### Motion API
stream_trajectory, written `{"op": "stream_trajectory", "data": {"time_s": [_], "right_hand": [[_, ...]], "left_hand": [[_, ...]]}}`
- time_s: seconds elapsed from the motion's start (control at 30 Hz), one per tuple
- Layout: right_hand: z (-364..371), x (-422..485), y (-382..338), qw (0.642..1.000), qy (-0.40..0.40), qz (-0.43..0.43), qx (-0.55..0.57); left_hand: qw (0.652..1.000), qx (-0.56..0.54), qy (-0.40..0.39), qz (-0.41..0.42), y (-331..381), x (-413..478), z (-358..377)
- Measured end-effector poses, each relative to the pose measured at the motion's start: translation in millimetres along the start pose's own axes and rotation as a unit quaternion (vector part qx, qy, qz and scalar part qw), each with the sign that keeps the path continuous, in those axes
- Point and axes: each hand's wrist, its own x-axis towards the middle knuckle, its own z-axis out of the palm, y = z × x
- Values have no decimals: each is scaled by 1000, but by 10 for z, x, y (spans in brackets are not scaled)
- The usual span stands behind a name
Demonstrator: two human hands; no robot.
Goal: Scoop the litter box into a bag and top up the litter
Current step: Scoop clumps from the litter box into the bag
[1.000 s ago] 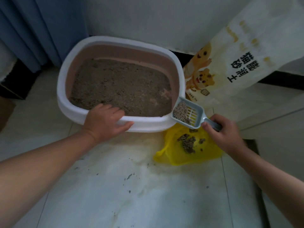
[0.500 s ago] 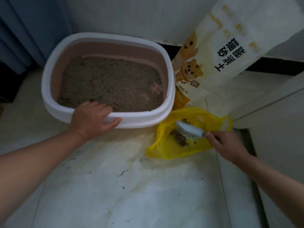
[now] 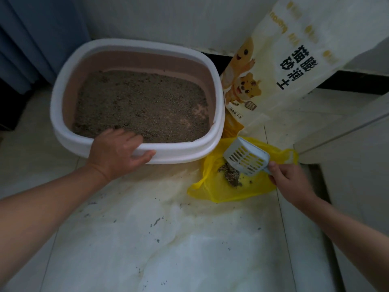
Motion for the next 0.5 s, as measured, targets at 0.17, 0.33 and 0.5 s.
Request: {"op": "stream_trajectory", "data": {"time_s": [0.17, 0.33, 0.5], "right_hand": [[6, 121, -350, 997, 19, -12, 78], [25, 200, -477, 994, 33, -3, 107], [71, 306, -775, 987, 40, -2, 156]], "left_hand": [[1000, -4, 7, 0, 12, 5, 5], [1000, -10, 6, -1, 2, -6, -7], [1000, -2, 26, -5, 13, -5, 14]]}}
